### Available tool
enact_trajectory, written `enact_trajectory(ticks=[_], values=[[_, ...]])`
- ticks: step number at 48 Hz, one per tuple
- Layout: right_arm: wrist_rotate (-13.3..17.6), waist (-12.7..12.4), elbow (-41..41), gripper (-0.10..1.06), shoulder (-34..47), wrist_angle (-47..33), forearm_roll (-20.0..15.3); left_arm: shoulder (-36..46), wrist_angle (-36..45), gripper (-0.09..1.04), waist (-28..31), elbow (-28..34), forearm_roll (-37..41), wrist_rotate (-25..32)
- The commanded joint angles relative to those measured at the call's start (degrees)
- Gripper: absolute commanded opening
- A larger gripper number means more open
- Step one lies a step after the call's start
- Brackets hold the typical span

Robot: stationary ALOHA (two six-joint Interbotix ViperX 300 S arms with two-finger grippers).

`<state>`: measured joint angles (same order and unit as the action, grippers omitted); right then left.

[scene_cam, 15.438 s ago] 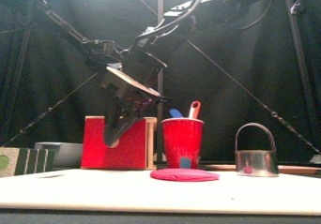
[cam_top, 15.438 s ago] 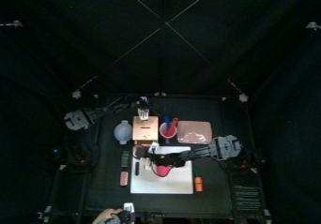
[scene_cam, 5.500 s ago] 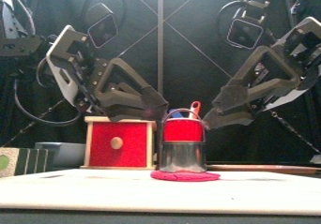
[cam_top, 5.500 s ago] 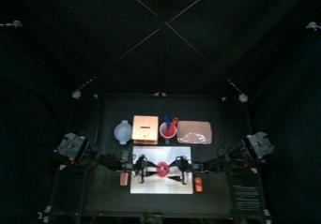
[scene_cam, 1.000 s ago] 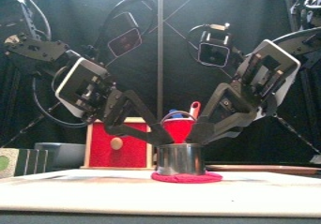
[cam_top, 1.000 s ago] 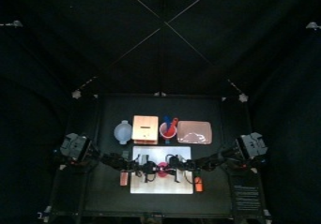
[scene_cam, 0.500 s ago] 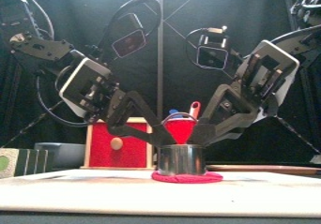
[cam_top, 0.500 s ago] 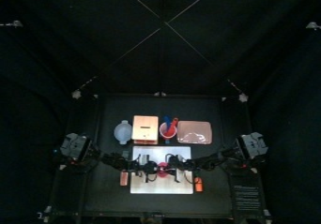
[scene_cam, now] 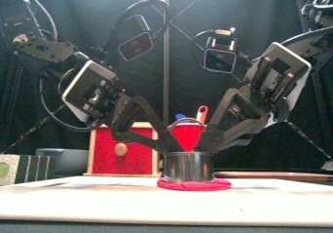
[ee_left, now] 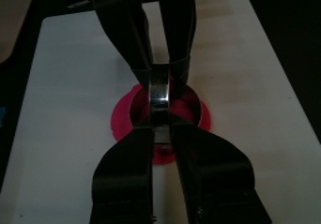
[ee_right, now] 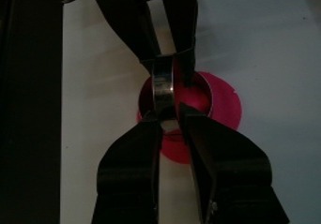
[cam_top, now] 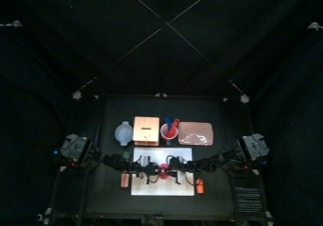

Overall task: Get the cutter from the drawer then cut the dough then place the extra dough in the bowl
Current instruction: Cut the dough

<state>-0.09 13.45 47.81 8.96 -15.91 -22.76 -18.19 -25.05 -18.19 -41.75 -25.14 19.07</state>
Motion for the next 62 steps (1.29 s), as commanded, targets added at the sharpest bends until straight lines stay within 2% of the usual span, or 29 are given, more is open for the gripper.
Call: enact_trajectory(ticks=[1, 62], values=[[0.8, 0.0, 0.8, 0.52, 2.3, 2.5, -0.7, -2.8, 3.5, 0.48, -2.4, -0.4, 0.4, -0.2], [0.9, -0.4, 0.2, 0.52, 4.1, 3.8, -0.8, -3.0, 6.2, 0.48, -2.3, -0.4, 0.4, -0.3]])
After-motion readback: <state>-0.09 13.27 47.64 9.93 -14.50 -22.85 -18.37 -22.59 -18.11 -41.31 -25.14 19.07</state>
